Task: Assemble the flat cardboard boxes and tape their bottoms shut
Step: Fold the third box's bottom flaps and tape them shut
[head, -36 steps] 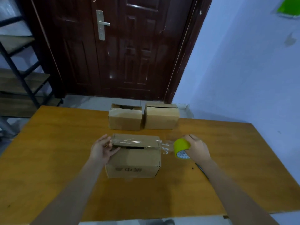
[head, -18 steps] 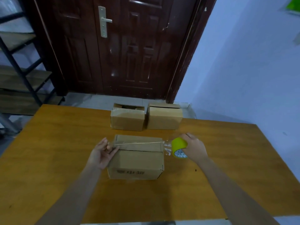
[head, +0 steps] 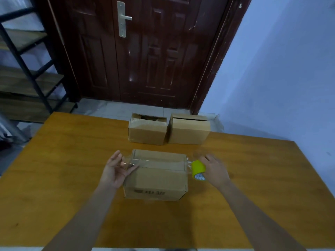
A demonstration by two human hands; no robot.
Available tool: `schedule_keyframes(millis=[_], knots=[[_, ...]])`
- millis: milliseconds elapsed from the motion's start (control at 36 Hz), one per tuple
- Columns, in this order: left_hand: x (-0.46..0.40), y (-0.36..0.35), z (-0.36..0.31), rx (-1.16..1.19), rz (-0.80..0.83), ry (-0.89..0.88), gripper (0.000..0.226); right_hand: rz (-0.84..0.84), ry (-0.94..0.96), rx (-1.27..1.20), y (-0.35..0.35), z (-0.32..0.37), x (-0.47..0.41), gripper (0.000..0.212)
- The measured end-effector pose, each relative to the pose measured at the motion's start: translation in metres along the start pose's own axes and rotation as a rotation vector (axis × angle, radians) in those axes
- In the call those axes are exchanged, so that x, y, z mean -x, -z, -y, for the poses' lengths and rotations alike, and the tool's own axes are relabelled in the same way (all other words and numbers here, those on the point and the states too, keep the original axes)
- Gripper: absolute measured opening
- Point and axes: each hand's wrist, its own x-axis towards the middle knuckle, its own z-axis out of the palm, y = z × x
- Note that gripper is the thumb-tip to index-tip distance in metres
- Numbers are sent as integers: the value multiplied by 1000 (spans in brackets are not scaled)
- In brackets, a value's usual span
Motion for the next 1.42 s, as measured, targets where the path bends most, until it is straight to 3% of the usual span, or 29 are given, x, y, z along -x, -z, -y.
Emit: schedule_keyframes(millis=[278, 444, 694, 833, 1028, 1222, 1417], knots=[[2, -3, 2, 30, -10, -7, 19, 18, -24, 51, -17, 8, -4, 70], [1, -1, 2, -12, -29, -26, 16, 175, -82, 45, -18, 17, -2, 64], [3, -6, -22, -722, -150, -362, 24, 169, -85, 66, -17, 21, -4, 62], [-1, -3, -23, -934, -214, -384, 32, 180, -88, 55, -19, 20, -6, 65], [-6, 11, -16, -894, -349, -293, 39, 189, -100, 19, -19, 25, -7, 65], [-26, 14, -16, -855, -396, -112, 39, 198, -116, 14, -21, 26, -7, 61], [-36, 11, -11, -957, -396, 69, 55, 198, -138, 12, -24, 27, -5, 65]])
